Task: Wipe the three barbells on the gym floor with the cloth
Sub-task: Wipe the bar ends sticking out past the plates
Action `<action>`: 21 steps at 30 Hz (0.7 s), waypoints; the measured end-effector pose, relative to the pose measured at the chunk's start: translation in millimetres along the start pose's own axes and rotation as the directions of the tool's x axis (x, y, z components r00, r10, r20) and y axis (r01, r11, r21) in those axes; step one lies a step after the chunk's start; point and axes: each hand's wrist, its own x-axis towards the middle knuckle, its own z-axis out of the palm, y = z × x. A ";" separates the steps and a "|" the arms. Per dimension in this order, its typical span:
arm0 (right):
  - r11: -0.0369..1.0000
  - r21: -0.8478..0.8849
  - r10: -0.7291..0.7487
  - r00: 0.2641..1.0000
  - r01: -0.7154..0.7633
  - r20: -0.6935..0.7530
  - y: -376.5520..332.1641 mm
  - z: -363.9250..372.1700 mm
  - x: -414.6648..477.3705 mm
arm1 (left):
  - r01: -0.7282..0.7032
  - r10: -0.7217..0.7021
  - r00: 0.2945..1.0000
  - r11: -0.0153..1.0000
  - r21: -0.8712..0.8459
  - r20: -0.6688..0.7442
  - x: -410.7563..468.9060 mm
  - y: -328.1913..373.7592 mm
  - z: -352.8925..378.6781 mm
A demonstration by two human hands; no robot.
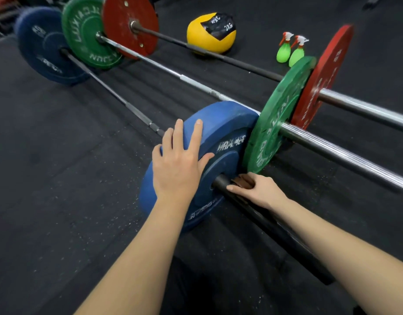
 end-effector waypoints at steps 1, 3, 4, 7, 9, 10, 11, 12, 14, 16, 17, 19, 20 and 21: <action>0.999 -0.044 0.003 1.000 -0.002 0.007 5.4 -2.4 -4.2 | 0.001 -0.001 1.000 1.000 0.001 0.002 0.0 0.1 0.0; 0.992 -0.129 0.016 0.999 -0.011 0.039 15.8 -8.2 -12.0 | 0.002 -0.003 1.000 1.000 0.003 0.005 0.0 0.0 -0.1; 0.987 -0.156 0.031 0.998 -0.022 0.054 20.4 -10.8 -15.5 | 0.000 0.000 1.000 1.000 0.002 0.005 -0.3 -0.3 -0.2; 0.979 -0.200 0.059 0.996 -0.043 0.072 27.9 -17.5 -22.8 | 0.001 -0.001 1.000 1.000 0.001 0.006 -0.5 -1.0 -0.6; 0.974 -0.222 0.056 0.995 -0.036 0.084 26.3 -19.2 -23.1 | 0.003 -0.003 1.000 1.000 -0.003 0.013 -1.2 -0.8 -1.4; 0.973 -0.230 0.048 0.994 -0.024 0.099 23.0 -19.1 -21.6 | 0.003 -0.003 1.000 1.000 -0.005 0.017 -1.5 -0.6 -1.6; 0.971 -0.241 0.038 0.992 -0.008 0.117 18.9 -18.3 -19.4 | 0.001 -0.001 1.000 1.000 -0.007 0.018 -1.1 -0.6 -1.7; 0.969 -0.246 0.020 0.991 0.014 0.135 14.2 -17.0 -16.2 | 0.000 0.000 1.000 1.000 -0.012 0.020 -0.4 -0.7 -1.8; 0.971 -0.231 -0.021 0.990 0.054 0.141 4.5 -12.1 -7.1 | 0.000 0.000 1.000 1.000 -0.016 0.023 0.5 -1.5 -2.3; 0.979 -0.186 -0.060 0.991 0.081 0.116 -4.9 -5.4 3.2 | 0.003 -0.003 1.000 1.000 -0.010 0.017 0.7 -1.9 -2.7; 0.985 -0.149 -0.067 0.991 0.083 0.112 -9.4 -2.4 7.1 | 0.003 -0.003 1.000 1.000 -0.007 0.016 0.7 -1.7 -3.0; 0.994 -0.066 -0.078 0.990 0.086 0.116 -15.8 2.7 13.8 | 0.005 -0.005 1.000 1.000 -0.004 0.013 0.8 -0.7 -2.8; 0.995 -0.038 -0.086 0.990 0.090 0.113 -16.9 5.7 17.0 | 0.005 -0.005 1.000 1.000 -0.002 0.013 0.9 -0.7 -3.1; 0.995 -0.022 -0.095 0.990 0.098 0.109 -18.6 6.9 18.4 | 0.004 -0.004 1.000 1.000 0.001 0.015 1.0 -0.6 -2.9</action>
